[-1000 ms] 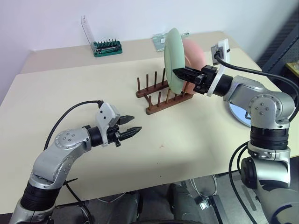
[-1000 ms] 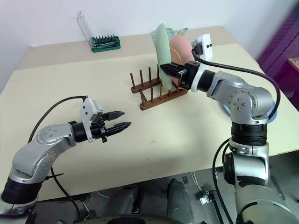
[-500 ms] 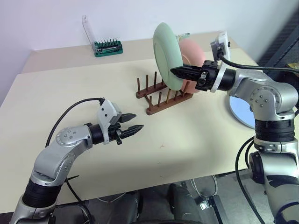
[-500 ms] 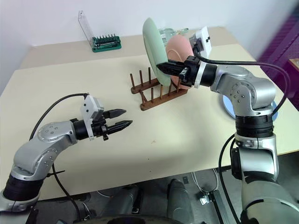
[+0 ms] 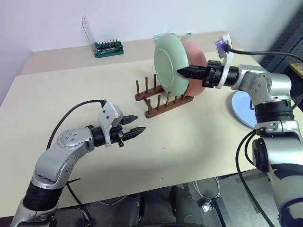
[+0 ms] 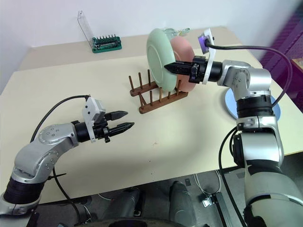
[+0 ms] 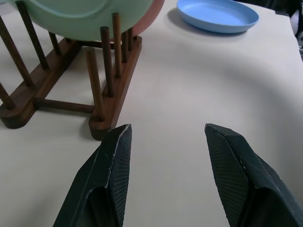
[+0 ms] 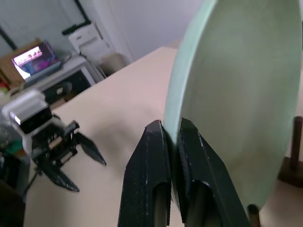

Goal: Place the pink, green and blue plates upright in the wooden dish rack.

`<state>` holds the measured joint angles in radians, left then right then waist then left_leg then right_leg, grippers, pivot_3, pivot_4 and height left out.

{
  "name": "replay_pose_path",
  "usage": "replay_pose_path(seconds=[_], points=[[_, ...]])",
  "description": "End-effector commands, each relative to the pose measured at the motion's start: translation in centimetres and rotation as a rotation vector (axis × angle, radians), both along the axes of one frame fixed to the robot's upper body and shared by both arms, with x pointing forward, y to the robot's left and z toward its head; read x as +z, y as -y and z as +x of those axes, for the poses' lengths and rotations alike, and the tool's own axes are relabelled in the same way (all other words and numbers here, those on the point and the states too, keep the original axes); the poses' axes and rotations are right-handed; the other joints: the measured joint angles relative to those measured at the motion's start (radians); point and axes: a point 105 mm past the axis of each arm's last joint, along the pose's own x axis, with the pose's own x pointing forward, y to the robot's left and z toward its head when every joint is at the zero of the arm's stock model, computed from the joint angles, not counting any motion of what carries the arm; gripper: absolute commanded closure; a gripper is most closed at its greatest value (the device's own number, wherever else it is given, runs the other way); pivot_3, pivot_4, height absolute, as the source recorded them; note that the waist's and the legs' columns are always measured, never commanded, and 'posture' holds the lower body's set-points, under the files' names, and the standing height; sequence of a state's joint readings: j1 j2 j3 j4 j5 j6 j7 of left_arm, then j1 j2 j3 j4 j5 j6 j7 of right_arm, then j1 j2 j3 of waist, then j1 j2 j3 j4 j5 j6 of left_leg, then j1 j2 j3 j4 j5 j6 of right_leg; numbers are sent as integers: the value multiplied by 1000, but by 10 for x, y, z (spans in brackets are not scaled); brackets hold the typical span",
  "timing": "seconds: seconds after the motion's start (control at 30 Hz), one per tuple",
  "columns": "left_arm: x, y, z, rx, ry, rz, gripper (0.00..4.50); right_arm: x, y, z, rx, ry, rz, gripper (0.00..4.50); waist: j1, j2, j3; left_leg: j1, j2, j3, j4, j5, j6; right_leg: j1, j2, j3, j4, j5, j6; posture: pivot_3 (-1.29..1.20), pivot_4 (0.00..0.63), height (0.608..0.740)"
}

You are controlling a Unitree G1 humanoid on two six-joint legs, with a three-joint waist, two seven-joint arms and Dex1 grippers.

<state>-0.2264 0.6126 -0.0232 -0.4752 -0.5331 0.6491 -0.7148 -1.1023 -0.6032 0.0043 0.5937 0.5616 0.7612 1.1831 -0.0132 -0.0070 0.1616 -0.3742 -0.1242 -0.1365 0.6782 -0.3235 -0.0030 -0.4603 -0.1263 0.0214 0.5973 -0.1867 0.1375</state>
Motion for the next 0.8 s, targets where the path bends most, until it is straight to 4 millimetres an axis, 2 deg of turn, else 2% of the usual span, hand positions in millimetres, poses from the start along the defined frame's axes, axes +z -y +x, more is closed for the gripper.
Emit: replay_pose_path(seconds=[0.03,0.1,0.13,0.23,0.3,0.4,0.47,0.53,0.6,0.67,0.73,0.8], points=[[8,2,-3,-8,41,-7,1947,17,1,-1,-13,77,20,2659,3,0,0,0,0,0,0,0,0,0,0,0,0,0,0,0,150,740],[8,2,-4,-8,40,-7,1947,19,0,-4,-26,138,-11,1605,3,0,0,-1,0,0,0,0,0,0,0,0,0,0,0,0,150,740],[8,2,-4,-8,39,-7,1947,17,1,-6,-42,181,-52,1291,4,0,0,-1,0,0,0,0,0,0,0,0,0,0,0,0,150,740],[8,2,-4,-9,36,-7,1947,15,3,-8,-87,279,-139,1291,3,0,0,-1,0,0,1,0,0,0,0,0,0,0,0,0,150,740],[8,3,-4,-12,36,-7,1947,23,8,-12,-132,360,-170,1291,2,0,0,0,0,0,1,0,0,0,0,0,0,0,0,0,150,740],[9,4,-3,-18,38,-6,1947,42,29,-27,-240,514,-230,1291,9,0,0,-1,0,0,1,0,0,0,0,0,0,0,0,0,150,740],[9,4,-3,-21,39,-4,1947,47,39,-39,-273,570,-253,1291,16,0,0,-1,-1,0,1,0,0,0,0,0,0,0,0,0,150,740],[9,6,-4,-39,39,9,1947,49,66,-62,-319,579,-288,1291,29,0,0,-1,-1,0,1,0,0,0,-1,-1,-1,0,0,0,150,740],[6,8,-6,-59,35,23,1947,38,87,-84,-352,531,-381,740,40,0,0,-1,-1,-1,1,0,0,1,-1,-1,-1,0,0,0,150,740],[5,10,-6,-83,29,32,1947,14,105,-95,-400,453,-515,100,45,1,0,0,-1,1,2,-1,1,2,-1,-1,-1,0,0,0,150,740],[4,14,-6,-112,24,31,1947,-14,127,-97,-480,355,-629,100,44,1,0,1,0,2,2,-1,1,4,-1,0,-1,0,0,0,150,740],[4,17,-6,-134,22,31,1947,-35,139,-99,-515,297,-700,100,41,1,0,3,0,3,3,-1,1,5,0,1,0,0,0,0,150,740]])
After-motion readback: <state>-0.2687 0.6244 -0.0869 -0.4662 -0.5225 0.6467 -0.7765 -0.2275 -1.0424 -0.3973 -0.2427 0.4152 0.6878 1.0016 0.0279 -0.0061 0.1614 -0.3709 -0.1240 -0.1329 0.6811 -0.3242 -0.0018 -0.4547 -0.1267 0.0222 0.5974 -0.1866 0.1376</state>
